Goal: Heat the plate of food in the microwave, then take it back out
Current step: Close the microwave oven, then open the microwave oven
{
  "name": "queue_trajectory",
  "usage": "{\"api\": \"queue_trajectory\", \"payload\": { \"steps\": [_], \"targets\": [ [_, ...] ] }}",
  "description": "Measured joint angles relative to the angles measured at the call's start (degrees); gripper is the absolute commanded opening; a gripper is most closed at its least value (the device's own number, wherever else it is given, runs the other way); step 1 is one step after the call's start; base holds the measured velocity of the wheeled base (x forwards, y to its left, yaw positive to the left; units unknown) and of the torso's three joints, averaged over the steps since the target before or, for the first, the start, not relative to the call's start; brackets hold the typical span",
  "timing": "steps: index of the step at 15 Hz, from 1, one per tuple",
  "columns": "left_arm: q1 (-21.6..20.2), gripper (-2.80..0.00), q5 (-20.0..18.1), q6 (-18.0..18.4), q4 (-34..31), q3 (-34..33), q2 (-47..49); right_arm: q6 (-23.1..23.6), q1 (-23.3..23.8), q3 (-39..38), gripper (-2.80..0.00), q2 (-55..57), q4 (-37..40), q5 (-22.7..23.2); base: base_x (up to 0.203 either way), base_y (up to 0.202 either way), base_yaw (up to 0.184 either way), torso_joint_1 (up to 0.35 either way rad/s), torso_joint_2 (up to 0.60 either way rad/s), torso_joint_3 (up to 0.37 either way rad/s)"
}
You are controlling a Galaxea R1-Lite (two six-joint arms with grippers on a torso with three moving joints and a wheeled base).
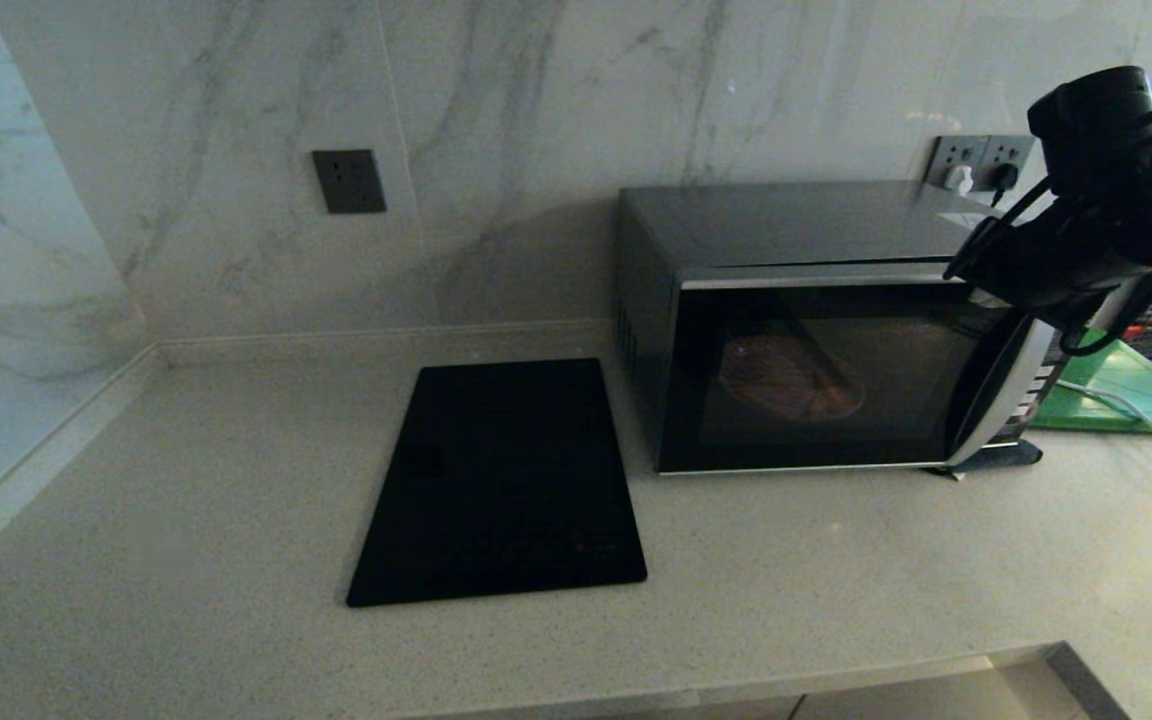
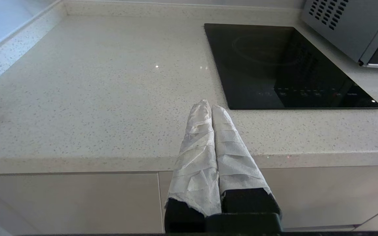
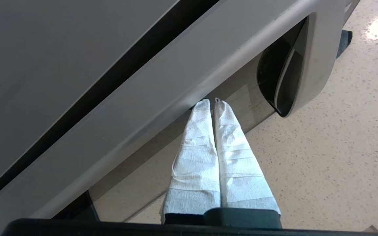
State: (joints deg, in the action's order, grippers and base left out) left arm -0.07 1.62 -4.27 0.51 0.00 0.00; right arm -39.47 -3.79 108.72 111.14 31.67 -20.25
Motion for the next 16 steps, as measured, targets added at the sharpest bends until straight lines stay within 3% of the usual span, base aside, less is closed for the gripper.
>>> {"api": "queue_trajectory", "payload": {
  "steps": [16],
  "targets": [
    [0.00,-2.80,0.02,0.02,0.00,0.00,0.00,0.09,3.94,0.57,-2.80,1.13,-2.52,4.66,0.000,0.000,0.000,0.000,0.00,0.000]
  ]
}}
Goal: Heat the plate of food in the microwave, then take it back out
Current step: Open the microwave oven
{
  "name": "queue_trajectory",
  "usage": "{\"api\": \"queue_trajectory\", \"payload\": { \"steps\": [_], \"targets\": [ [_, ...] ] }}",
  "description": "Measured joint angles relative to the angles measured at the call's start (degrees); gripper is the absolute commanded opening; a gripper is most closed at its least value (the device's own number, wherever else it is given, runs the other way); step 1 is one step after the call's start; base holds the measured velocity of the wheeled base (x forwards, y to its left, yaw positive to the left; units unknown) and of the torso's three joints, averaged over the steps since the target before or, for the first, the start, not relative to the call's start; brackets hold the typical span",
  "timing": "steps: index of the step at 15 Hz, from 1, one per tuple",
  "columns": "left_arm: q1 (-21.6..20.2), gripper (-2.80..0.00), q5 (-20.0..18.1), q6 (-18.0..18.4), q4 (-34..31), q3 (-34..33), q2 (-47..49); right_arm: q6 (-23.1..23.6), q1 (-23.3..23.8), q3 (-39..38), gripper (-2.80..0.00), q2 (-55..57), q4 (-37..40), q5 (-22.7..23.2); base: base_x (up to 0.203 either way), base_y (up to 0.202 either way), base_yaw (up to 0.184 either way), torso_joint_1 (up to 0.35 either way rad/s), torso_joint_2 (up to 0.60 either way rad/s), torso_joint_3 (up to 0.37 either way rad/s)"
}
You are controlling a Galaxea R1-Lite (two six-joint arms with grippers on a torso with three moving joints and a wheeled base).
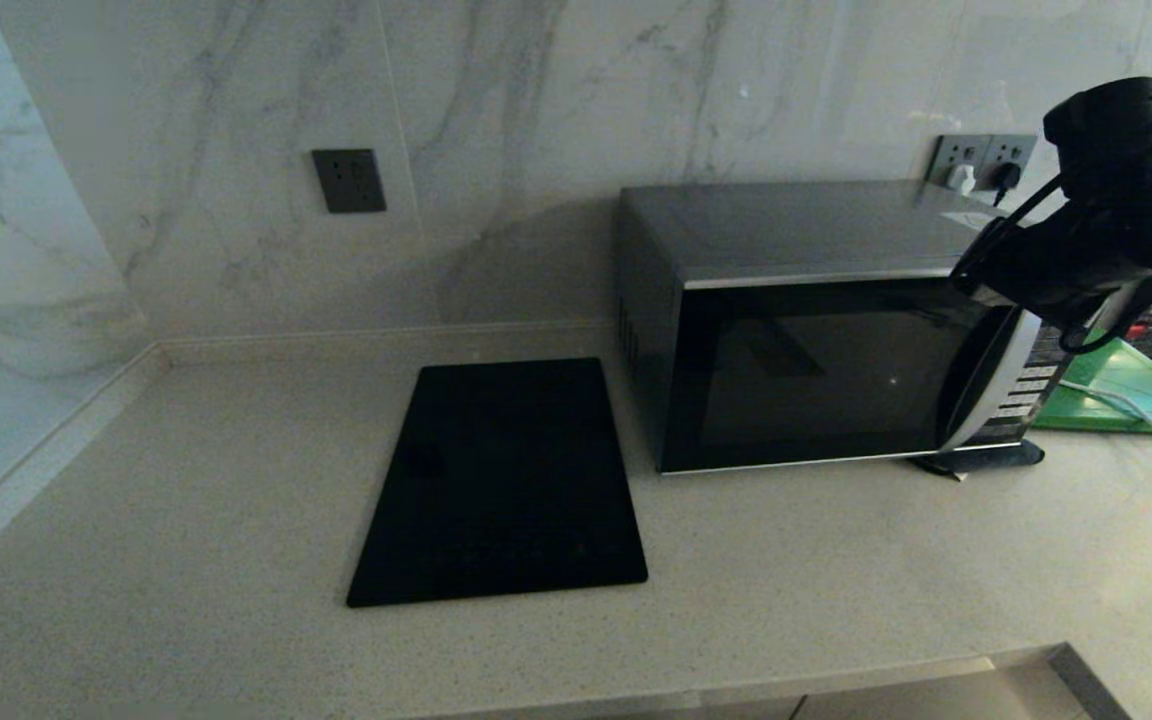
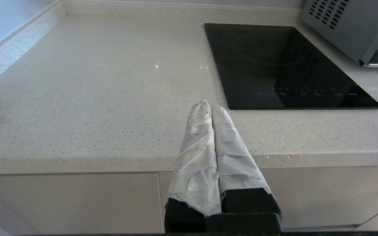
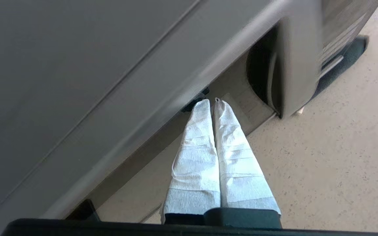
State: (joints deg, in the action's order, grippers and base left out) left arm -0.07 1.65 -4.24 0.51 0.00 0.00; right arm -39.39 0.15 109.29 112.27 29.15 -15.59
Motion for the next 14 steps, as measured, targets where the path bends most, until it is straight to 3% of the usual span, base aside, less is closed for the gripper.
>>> {"api": "queue_trajectory", "payload": {
  "steps": [2,4,10,14],
  "targets": [
    [0.00,-2.80,0.00,0.00,0.01,0.00,0.00,0.76,2.22,-2.18,-2.80,-2.41,0.15,0.27,0.000,0.000,0.000,0.000,0.00,0.000],
    [-0.04,-2.80,0.00,-0.02,0.00,0.00,0.00,2.40,5.90,-5.00,-2.80,-5.73,0.20,3.66,0.000,0.000,0.000,0.000,0.00,0.000],
    [0.00,-2.80,-0.02,-0.02,0.00,0.00,0.00,8.86,25.53,-14.69,-2.80,-12.85,-2.66,27.14,0.000,0.000,0.000,0.000,0.00,0.000],
    [0.00,-2.80,-0.01,0.00,0.01,0.00,0.00,6.86,35.56,-15.96,-2.80,-7.80,-6.82,44.17,0.000,0.000,0.000,0.000,0.00,0.000]
  ]
}}
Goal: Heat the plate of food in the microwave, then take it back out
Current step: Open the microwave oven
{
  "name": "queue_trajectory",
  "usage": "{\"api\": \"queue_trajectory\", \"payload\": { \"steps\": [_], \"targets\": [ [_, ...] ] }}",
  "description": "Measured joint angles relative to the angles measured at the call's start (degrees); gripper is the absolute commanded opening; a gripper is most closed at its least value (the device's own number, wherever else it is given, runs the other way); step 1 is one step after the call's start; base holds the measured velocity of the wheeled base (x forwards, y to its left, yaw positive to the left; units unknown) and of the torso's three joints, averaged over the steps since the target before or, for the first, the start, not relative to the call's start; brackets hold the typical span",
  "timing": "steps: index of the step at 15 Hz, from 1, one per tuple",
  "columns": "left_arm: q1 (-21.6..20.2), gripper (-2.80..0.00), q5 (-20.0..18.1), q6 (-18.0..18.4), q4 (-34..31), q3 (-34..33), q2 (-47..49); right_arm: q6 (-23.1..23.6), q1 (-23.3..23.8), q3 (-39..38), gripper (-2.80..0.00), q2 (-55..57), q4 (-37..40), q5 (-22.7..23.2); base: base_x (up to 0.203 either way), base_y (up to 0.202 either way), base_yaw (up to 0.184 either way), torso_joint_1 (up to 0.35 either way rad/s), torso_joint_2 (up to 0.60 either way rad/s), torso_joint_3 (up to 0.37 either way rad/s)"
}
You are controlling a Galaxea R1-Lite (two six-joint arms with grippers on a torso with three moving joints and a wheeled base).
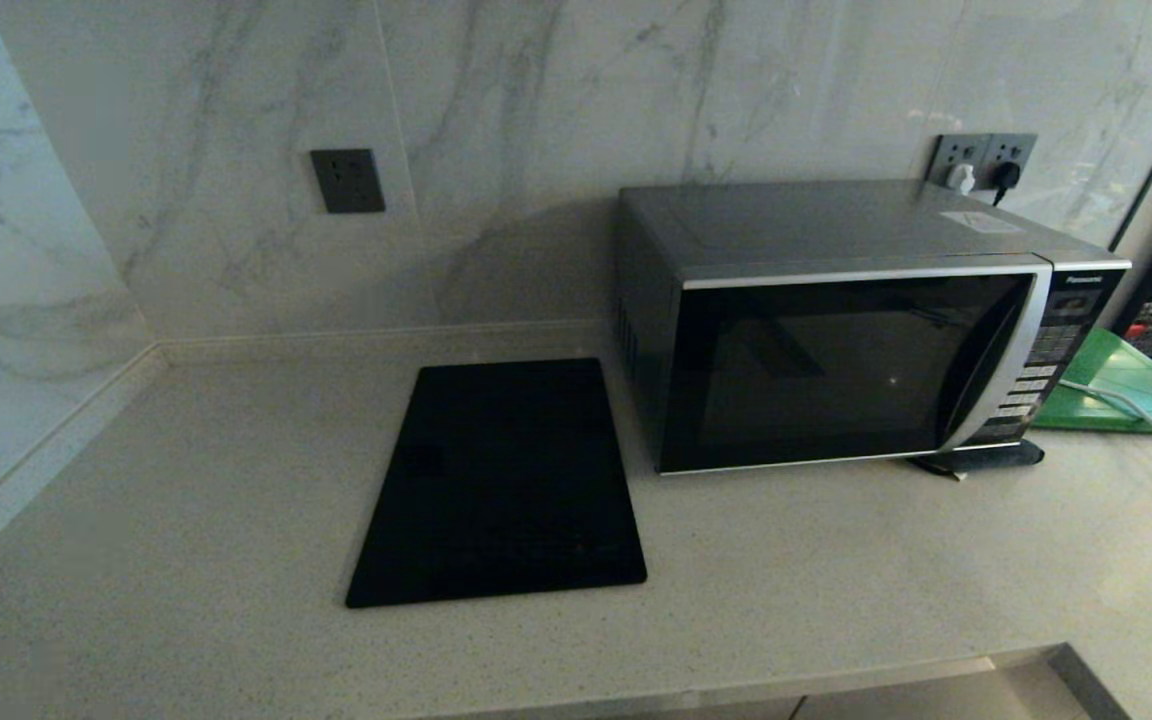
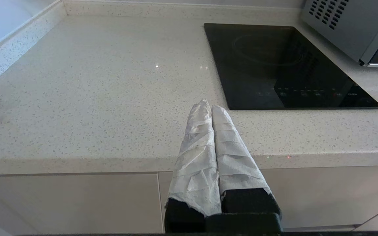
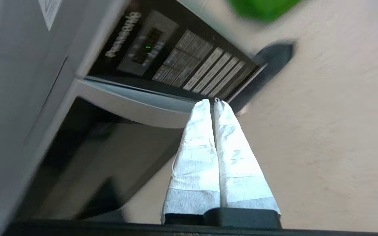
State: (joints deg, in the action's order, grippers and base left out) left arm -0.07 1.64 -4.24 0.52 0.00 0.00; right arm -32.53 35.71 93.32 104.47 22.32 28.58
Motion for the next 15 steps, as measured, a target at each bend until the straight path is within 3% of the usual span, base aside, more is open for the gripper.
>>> {"api": "queue_trajectory", "payload": {
  "steps": [3,5,15],
  "targets": [
    [0.00,-2.80,-0.02,0.00,-0.01,0.00,0.00,-6.67,2.43,1.49,-2.80,5.74,-0.33,10.51,0.000,0.000,0.000,0.000,0.00,0.000],
    [0.00,-2.80,0.01,0.00,-0.01,0.00,0.00,-8.26,2.76,1.58,-2.80,9.05,-0.31,14.80,0.000,0.000,0.000,0.000,0.00,0.000],
    [0.00,-2.80,-0.01,-0.02,-0.01,0.00,0.00,-9.92,-1.28,4.62,-2.80,22.78,-4.88,14.27,0.000,0.000,0.000,0.000,0.00,0.000]
  ]
}}
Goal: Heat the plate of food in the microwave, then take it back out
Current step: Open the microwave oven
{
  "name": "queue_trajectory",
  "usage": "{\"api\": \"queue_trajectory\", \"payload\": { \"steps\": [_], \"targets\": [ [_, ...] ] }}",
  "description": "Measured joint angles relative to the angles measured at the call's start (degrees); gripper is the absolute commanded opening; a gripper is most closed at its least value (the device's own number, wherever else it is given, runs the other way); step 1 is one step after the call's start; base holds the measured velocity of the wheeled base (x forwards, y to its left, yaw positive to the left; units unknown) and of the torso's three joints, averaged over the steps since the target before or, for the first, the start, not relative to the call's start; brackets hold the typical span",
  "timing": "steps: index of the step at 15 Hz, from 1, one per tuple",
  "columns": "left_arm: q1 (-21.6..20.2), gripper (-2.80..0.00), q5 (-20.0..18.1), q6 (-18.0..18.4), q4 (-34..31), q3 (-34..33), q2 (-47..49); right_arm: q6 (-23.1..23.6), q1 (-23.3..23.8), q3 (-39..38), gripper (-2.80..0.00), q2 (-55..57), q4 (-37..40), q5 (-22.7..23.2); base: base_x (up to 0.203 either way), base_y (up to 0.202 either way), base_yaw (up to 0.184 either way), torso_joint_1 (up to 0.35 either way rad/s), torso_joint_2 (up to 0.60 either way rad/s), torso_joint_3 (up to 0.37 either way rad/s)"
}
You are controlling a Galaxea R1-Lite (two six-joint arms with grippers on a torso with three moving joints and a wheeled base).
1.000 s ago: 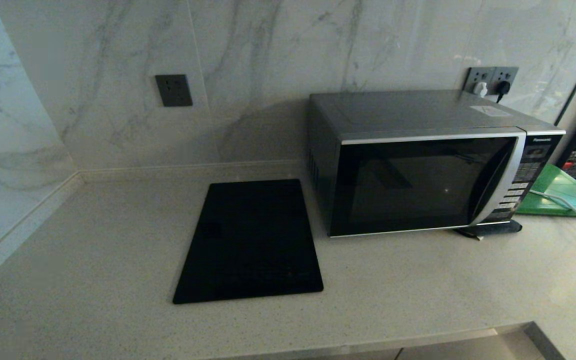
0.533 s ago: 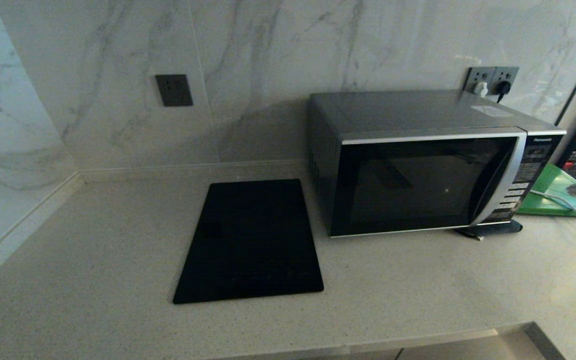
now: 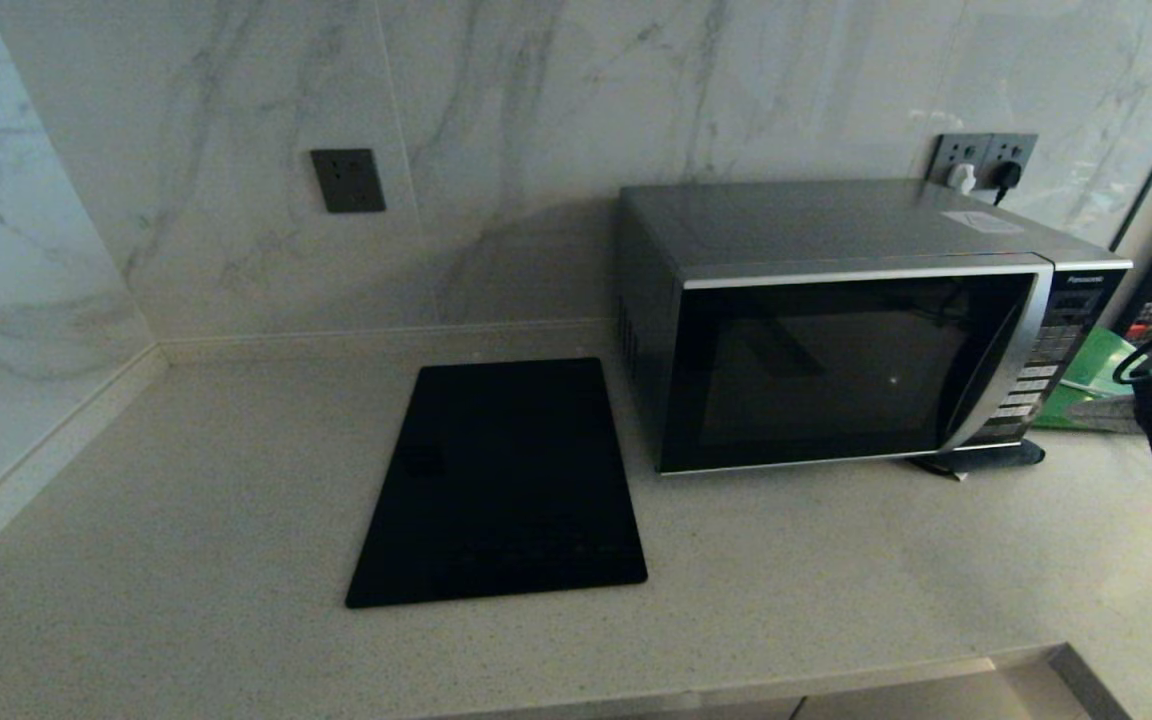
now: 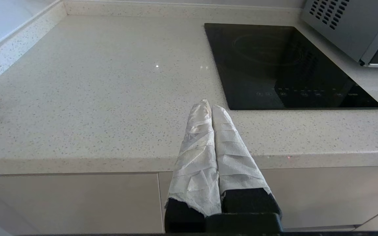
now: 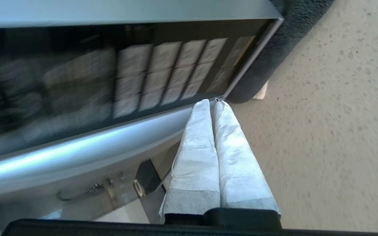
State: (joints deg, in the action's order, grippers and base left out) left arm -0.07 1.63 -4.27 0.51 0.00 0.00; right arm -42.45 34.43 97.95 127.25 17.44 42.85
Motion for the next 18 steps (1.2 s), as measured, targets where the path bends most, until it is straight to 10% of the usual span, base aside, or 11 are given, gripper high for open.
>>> {"api": "queue_trajectory", "payload": {
  "steps": [18],
  "targets": [
    [0.00,-2.80,0.00,0.00,-0.02,0.00,0.00,-0.65,-5.72,6.72,-2.80,10.30,-3.06,-4.95,0.000,0.000,0.000,0.000,0.00,0.000]
  ]
}}
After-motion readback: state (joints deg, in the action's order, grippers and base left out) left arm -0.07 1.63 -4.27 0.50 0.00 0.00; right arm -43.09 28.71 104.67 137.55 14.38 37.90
